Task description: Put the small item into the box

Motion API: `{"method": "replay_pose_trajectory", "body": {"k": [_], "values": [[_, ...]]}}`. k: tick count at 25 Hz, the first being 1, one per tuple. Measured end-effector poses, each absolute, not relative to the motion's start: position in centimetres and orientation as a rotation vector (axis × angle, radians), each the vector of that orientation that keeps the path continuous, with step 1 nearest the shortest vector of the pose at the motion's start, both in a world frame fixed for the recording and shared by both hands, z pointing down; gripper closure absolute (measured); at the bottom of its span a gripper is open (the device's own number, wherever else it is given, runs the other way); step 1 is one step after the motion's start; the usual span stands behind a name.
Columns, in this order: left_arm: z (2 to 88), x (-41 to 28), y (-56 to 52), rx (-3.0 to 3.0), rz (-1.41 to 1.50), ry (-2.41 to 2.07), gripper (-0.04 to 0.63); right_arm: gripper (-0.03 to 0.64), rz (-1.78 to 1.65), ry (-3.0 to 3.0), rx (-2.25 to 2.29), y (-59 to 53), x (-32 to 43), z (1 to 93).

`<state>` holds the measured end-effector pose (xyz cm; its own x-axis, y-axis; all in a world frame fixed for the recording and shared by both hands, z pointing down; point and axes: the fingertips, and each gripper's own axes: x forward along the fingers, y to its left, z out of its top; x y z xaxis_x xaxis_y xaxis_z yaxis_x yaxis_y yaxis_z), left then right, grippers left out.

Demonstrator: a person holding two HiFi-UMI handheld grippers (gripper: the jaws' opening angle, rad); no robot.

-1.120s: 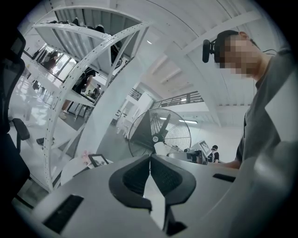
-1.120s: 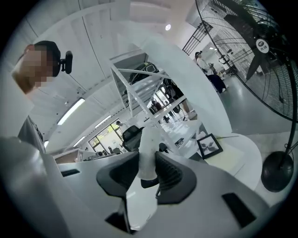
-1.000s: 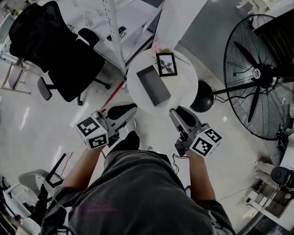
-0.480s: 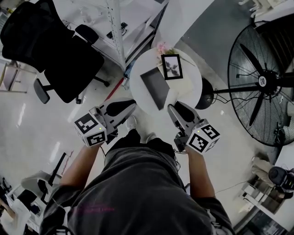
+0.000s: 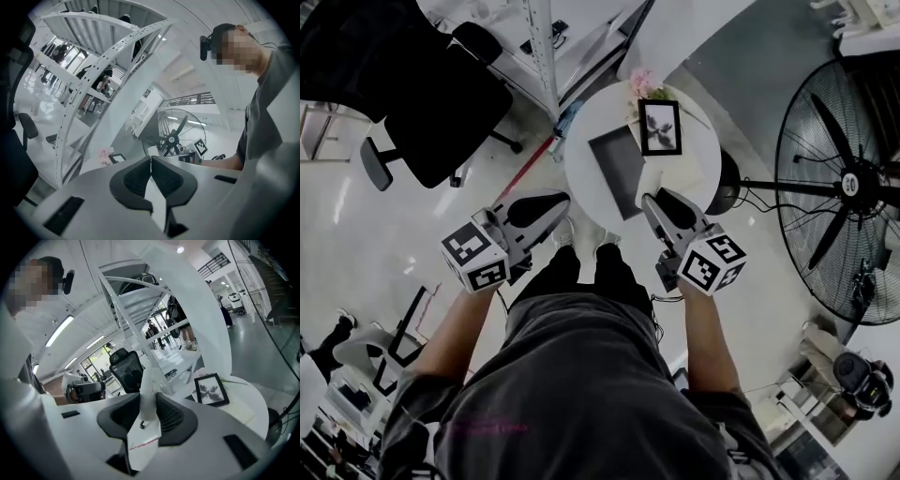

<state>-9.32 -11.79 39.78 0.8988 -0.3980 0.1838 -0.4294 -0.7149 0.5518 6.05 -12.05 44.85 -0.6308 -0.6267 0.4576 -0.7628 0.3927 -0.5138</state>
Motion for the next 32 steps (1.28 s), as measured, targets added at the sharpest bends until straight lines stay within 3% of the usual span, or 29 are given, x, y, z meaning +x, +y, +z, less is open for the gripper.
{"method": "replay_pose_trajectory", "body": {"k": [23,32], "values": [[45.8,-5.7,-13.7,2.277,0.108,-0.805,0.574,0.497,0.846,-2.129,0.769,-16.3,8.1,63.5],[46.9,-5.5,-13.4,2.253,0.116,-0.798,0.574,0.495,0.770,-1.959,0.764,-16.8,7.6,66.7]]}}
